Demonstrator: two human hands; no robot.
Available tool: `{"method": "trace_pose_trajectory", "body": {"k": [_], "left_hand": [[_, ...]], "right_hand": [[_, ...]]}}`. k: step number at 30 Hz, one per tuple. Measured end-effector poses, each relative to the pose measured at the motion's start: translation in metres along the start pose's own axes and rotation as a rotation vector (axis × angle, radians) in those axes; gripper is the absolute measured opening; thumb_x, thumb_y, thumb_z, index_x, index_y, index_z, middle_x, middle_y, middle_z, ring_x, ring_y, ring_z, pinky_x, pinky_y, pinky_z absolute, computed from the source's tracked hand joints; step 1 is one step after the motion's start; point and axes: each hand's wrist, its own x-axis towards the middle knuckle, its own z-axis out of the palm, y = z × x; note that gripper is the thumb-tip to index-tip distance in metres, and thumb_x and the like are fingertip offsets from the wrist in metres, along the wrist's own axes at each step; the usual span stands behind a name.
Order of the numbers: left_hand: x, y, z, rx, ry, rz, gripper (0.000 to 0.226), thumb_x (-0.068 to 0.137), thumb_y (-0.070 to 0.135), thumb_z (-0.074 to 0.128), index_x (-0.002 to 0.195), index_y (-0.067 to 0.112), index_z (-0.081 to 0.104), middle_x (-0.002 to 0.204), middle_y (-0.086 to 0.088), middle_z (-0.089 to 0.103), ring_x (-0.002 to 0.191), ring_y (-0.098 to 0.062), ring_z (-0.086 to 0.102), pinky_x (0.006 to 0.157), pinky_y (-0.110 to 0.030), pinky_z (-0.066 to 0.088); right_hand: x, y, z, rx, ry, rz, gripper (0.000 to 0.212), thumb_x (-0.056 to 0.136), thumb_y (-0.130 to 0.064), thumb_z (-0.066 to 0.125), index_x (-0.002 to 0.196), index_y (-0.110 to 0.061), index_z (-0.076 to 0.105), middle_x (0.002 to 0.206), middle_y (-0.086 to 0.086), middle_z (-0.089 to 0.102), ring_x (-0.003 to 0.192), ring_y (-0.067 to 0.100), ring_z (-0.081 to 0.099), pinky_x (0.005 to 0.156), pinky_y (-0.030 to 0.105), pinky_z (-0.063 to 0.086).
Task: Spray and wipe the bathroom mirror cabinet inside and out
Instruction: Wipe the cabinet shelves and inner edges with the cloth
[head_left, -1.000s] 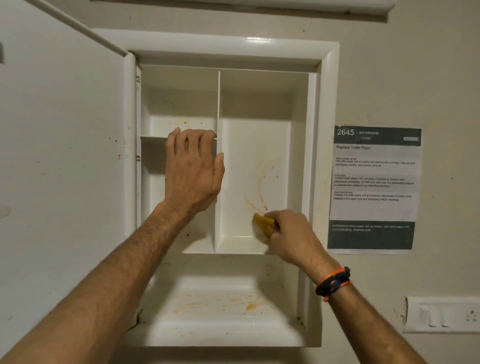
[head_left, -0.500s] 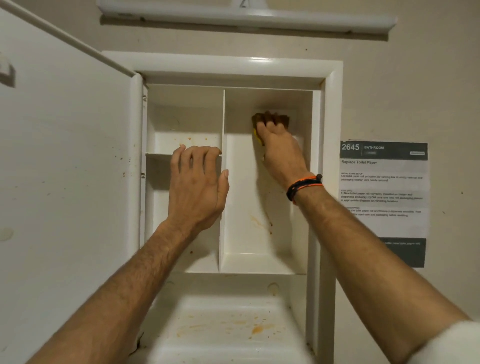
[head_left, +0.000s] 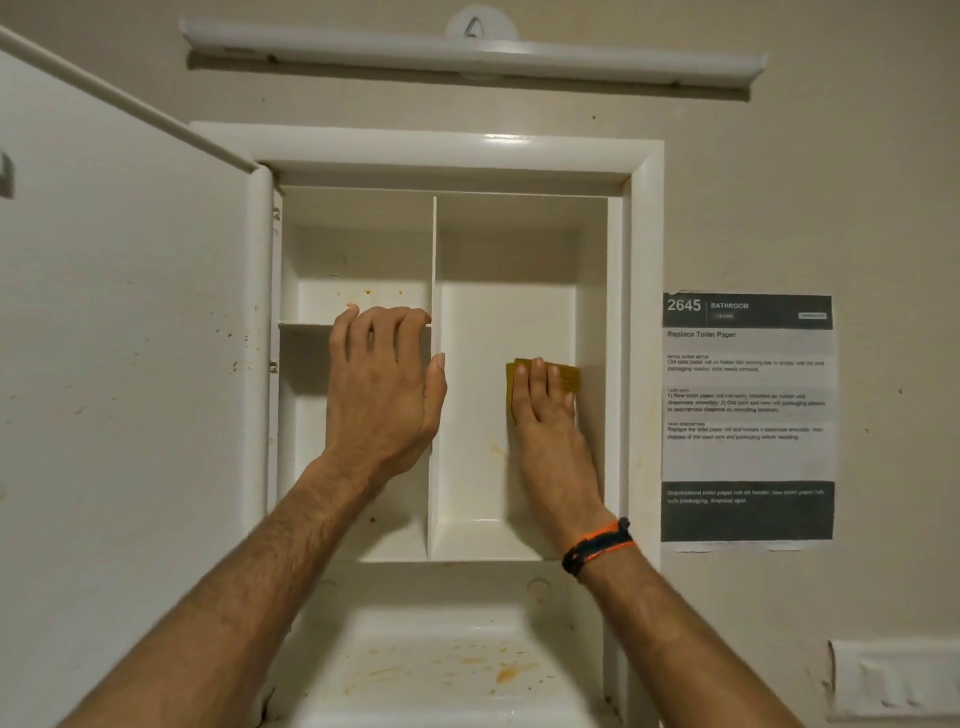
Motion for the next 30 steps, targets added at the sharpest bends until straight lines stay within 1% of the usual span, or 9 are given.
{"method": "trace_pose_trajectory", "body": {"k": [6,9,11,13,17,21,24,27,30], "left_hand": [[0.000,-0.001,-0.001,0.000,-0.007,0.003,0.035,0.094,0.034,0.039,0.117,0.010,0.049,0.113,-0.009,0.052,0.108,-0.029,0.047,0.113,-0.048,0.025],[0.000,-0.002,-0.001,-0.002,-0.005,0.007,0.035,0.093,0.034,0.039,0.116,0.010,0.050,0.113,-0.009,0.052,0.108,-0.028,0.047,0.113,-0.048,0.025],[0.000,-0.001,-0.001,-0.002,-0.003,0.010,0.035,0.093,0.034,0.039,0.116,0.010,0.050,0.113,-0.008,0.052,0.108,-0.028,0.047,0.112,-0.048,0.026],[0.000,-0.001,0.000,-0.001,-0.003,0.007,0.035,0.093,0.034,0.039,0.116,0.010,0.050,0.114,-0.009,0.052,0.109,-0.028,0.047,0.112,-0.049,0.026],[0.000,0.000,0.001,-0.004,0.015,0.006,0.035,0.093,0.033,0.039,0.116,0.010,0.050,0.113,-0.009,0.052,0.108,-0.029,0.046,0.113,-0.048,0.025],[0.000,0.000,-0.001,-0.006,0.017,0.009,0.035,0.093,0.033,0.040,0.116,0.009,0.050,0.113,-0.009,0.052,0.108,-0.030,0.046,0.113,-0.048,0.025],[0.000,0.000,-0.002,-0.007,0.004,0.005,0.035,0.093,0.033,0.039,0.116,0.009,0.050,0.113,-0.009,0.052,0.108,-0.029,0.046,0.112,-0.048,0.025],[0.000,0.000,-0.003,-0.010,-0.006,0.004,0.035,0.094,0.034,0.039,0.116,0.009,0.050,0.113,-0.010,0.052,0.108,-0.029,0.046,0.112,-0.048,0.025],[0.000,0.001,-0.004,-0.009,-0.021,0.000,0.036,0.094,0.034,0.039,0.117,0.009,0.050,0.114,-0.010,0.052,0.108,-0.029,0.047,0.112,-0.049,0.025]], "right_hand": [[0.055,-0.007,-0.030,-0.038,0.116,0.033,0.083,0.084,0.024,0.027,0.152,-0.003,-0.013,0.161,0.019,-0.015,0.149,0.035,-0.012,0.123,0.045,0.006],[0.103,-0.004,-0.059,-0.090,0.160,0.022,0.067,0.090,0.016,0.036,0.151,-0.003,0.019,0.156,0.020,0.024,0.144,0.037,0.021,0.118,0.042,0.022],[0.116,0.000,-0.071,-0.087,0.162,0.029,0.054,0.088,0.013,0.042,0.138,-0.005,0.041,0.137,0.017,0.048,0.127,0.034,0.042,0.102,0.040,0.036],[0.114,0.002,-0.070,-0.101,0.147,-0.007,0.057,0.087,0.013,0.042,0.142,-0.005,0.038,0.142,0.018,0.044,0.131,0.035,0.039,0.103,0.040,0.036],[0.073,0.003,-0.047,-0.097,0.070,-0.071,0.076,0.091,0.016,0.033,0.155,-0.008,-0.001,0.163,0.015,-0.002,0.151,0.032,0.000,0.122,0.044,0.016],[0.007,0.000,-0.020,-0.046,-0.093,-0.088,0.078,0.094,0.013,0.034,0.154,-0.011,-0.010,0.162,0.013,-0.013,0.150,0.028,-0.010,0.123,0.042,0.010],[-0.027,-0.003,-0.010,-0.053,-0.245,-0.089,0.083,0.092,0.011,0.040,0.154,-0.011,-0.012,0.162,0.013,-0.014,0.150,0.028,-0.010,0.122,0.039,0.002],[-0.044,-0.006,-0.016,-0.108,-0.385,-0.112,0.081,0.092,0.008,0.043,0.155,-0.008,-0.004,0.163,0.016,-0.004,0.151,0.030,0.002,0.121,0.039,0.012],[-0.050,-0.008,-0.028,-0.160,-0.495,-0.160,0.058,0.096,0.003,0.042,0.150,-0.006,0.024,0.156,0.018,0.027,0.140,0.034,0.031,0.116,0.040,0.030]]}}
